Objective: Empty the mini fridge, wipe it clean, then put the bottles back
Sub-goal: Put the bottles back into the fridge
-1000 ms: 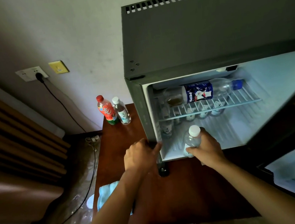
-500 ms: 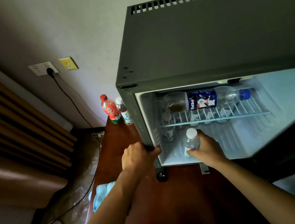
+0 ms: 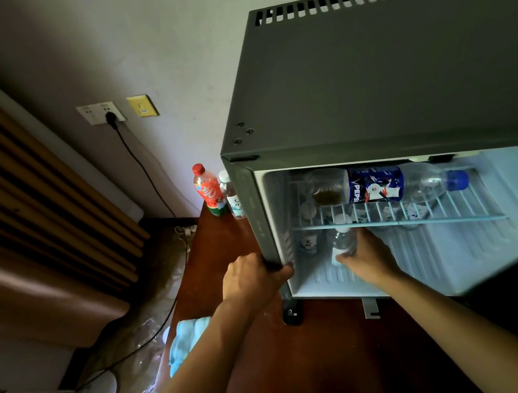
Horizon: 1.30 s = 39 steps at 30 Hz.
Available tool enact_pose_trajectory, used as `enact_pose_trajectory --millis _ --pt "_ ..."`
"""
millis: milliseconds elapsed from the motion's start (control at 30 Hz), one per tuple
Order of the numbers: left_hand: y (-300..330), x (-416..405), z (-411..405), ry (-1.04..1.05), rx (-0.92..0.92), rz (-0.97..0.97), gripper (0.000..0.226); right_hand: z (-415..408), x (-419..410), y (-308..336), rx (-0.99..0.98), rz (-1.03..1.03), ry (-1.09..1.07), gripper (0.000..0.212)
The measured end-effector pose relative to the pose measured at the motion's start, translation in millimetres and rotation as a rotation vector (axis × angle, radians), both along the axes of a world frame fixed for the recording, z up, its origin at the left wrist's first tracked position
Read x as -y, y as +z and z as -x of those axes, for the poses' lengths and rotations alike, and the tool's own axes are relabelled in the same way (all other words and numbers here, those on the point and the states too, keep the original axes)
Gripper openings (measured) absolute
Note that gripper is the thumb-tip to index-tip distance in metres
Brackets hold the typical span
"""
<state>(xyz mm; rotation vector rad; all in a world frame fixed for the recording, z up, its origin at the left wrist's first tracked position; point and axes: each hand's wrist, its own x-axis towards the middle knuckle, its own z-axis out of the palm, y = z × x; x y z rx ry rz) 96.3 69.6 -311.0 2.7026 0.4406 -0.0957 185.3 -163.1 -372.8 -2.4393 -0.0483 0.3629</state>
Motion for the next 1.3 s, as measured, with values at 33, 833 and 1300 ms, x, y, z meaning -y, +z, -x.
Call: enact_pose_trajectory --millis 33,833,1300 --pt "0.8 0.2 0.8 0.003 0.005 0.012 0.051 -2.1 -1.5 -1.0 -0.007 0.019 0.001 0.036" --pt "5.0 7.7 8.2 0.027 0.011 0.1 0.048 4.4 -8.0 6.3 -0.044 0.146 -0.04 0.063" --pt "-12.0 -34.9 32.0 -0.098 -0.036 0.221 0.037 71.1 -53.9 22.9 -0.094 0.226 -0.029 0.011"
